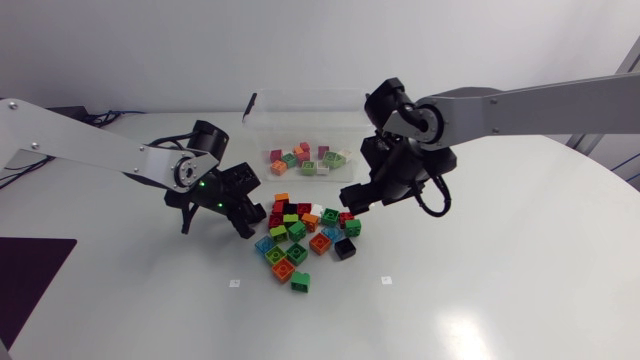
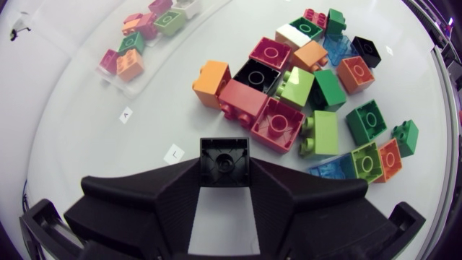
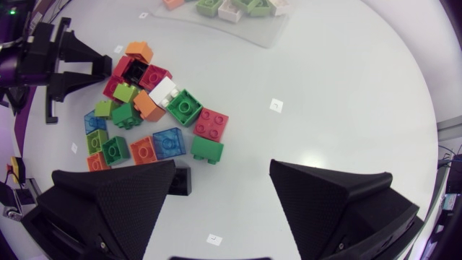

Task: Place the duplo bricks in the container

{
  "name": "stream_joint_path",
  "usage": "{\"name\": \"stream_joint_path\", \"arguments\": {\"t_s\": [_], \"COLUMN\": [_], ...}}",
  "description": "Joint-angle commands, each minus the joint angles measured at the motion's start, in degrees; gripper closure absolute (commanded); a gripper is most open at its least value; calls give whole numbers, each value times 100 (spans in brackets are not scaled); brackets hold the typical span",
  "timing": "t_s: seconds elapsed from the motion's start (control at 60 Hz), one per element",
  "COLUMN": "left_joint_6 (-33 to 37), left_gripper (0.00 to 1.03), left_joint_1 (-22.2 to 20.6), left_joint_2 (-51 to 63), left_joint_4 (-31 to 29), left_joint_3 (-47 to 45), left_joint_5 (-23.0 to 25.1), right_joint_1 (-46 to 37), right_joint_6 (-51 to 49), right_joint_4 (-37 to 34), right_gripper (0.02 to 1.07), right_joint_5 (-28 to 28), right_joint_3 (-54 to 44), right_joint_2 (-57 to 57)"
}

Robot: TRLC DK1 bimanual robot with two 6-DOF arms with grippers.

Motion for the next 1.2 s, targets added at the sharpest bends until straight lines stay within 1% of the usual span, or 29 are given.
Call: {"name": "stream_joint_path", "arguments": {"t_s": [0.0,0.217,0.317,0.383,0.467,0.517,0.55,0.583,0.65,0.717,0.833,0.967,1.05,1.183], "left_joint_6": [-16,-16,-34,-69,-148,-219,-236,-271,-359,-438,-632,-851,-992,-1159], "left_gripper": [76,76,76,76,76,76,76,76,76,76,76,76,76,76], "left_joint_1": [105,219,281,290,299,299,290,272,255,228,175,88,8,-53], "left_joint_2": [-440,-1134,-1459,-1635,-1837,-1916,-1943,-1987,-2013,-2030,-2048,-2030,-1969,-1802], "left_joint_4": [-92,-312,-365,-365,-418,-426,-426,-435,-444,-444,-426,-312,-189,-101], "left_joint_3": [-172,-243,-243,-225,-155,-111,-84,-49,30,126,302,478,601,856], "left_joint_5": [14,23,76,85,208,225,225,234,261,304,340,340,348,340], "right_joint_1": [81,143,204,248,275,266,266,257,222,196,187,204,231,231], "right_joint_6": [263,509,562,614,641,667,667,667,685,694,702,702,711,711], "right_joint_4": [-223,-443,-487,-487,-487,-469,-469,-460,-443,-425,-355,-293,-214,-170], "right_gripper": [13,14,21,21,30,31,31,35,39,40,48,48,57,64], "right_joint_5": [40,40,49,93,145,198,198,207,233,242,242,242,251,330], "right_joint_3": [320,838,935,970,970,970,970,970,970,979,996,1005,1032,1032], "right_joint_2": [408,1102,1251,1330,1418,1462,1480,1497,1533,1577,1682,1761,1805,1823]}}
